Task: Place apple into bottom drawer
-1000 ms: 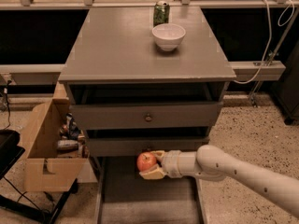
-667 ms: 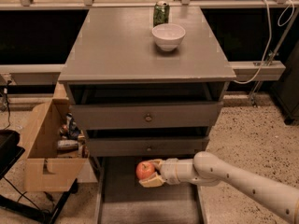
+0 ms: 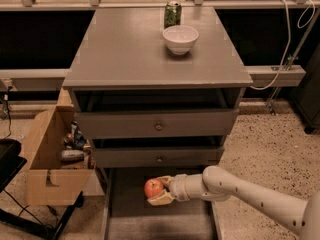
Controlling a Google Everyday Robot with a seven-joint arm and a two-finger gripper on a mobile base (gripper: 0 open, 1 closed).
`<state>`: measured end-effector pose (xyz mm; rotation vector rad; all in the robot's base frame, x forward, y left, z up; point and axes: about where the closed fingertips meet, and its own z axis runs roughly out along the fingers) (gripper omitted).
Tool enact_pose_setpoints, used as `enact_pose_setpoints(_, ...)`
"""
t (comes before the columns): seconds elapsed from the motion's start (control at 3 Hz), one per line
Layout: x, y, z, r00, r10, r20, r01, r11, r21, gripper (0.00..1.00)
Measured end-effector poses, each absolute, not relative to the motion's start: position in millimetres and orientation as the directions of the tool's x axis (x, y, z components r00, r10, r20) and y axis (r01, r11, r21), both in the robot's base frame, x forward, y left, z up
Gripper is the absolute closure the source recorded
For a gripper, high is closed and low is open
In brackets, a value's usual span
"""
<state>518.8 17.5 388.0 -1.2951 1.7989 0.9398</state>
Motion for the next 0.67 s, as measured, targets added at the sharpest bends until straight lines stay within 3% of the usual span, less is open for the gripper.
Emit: enact_pose_setpoints(0.67, 528.1, 35.1, 269.4, -0.291, -0.522, -0.802, -0.957, 0.173, 0.235, 1.0)
